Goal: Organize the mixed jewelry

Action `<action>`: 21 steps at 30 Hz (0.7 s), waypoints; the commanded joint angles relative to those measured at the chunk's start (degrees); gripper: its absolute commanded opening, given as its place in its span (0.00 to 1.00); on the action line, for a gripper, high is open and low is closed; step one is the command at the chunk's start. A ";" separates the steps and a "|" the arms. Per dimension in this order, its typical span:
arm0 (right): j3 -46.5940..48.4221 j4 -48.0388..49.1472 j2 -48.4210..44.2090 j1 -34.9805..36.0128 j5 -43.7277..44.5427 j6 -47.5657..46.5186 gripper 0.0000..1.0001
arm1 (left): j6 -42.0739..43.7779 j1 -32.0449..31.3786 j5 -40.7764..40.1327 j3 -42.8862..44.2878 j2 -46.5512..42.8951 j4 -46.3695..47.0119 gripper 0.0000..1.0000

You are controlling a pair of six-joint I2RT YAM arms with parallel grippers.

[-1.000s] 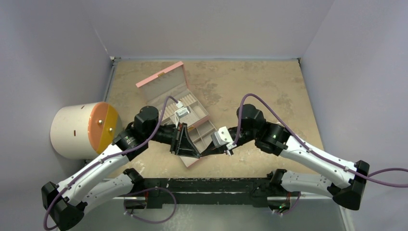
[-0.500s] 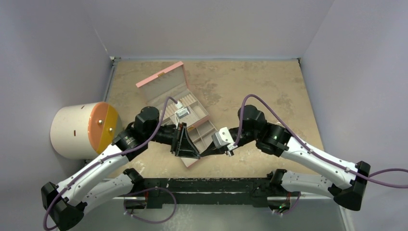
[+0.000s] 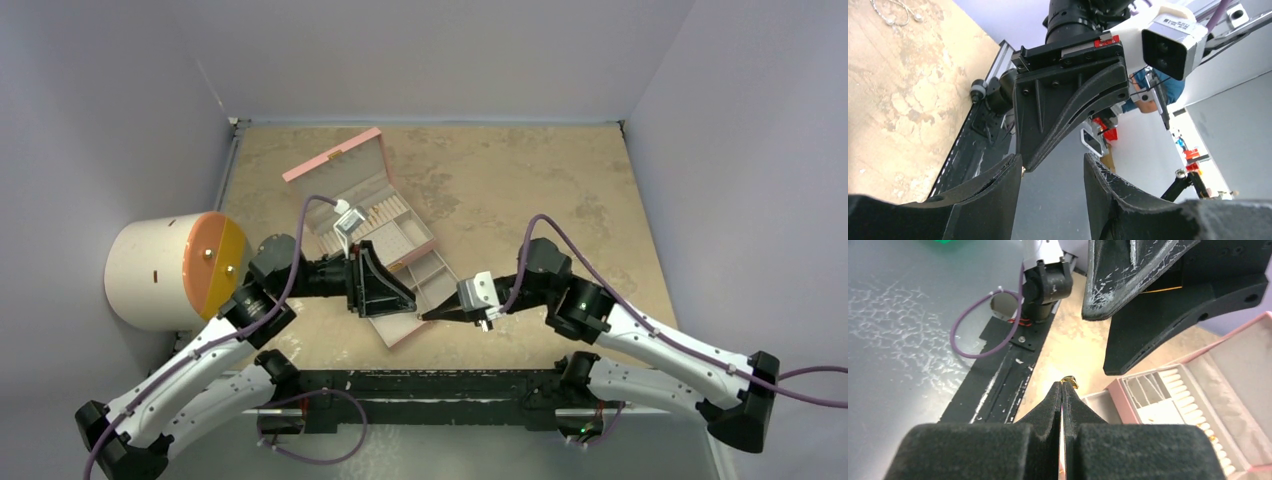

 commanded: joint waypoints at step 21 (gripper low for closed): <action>-6.15 25.64 -5.05 0.29 6.04 -0.57 0.00 | -18.55 -0.25 -3.12 -6.30 -0.16 24.90 0.42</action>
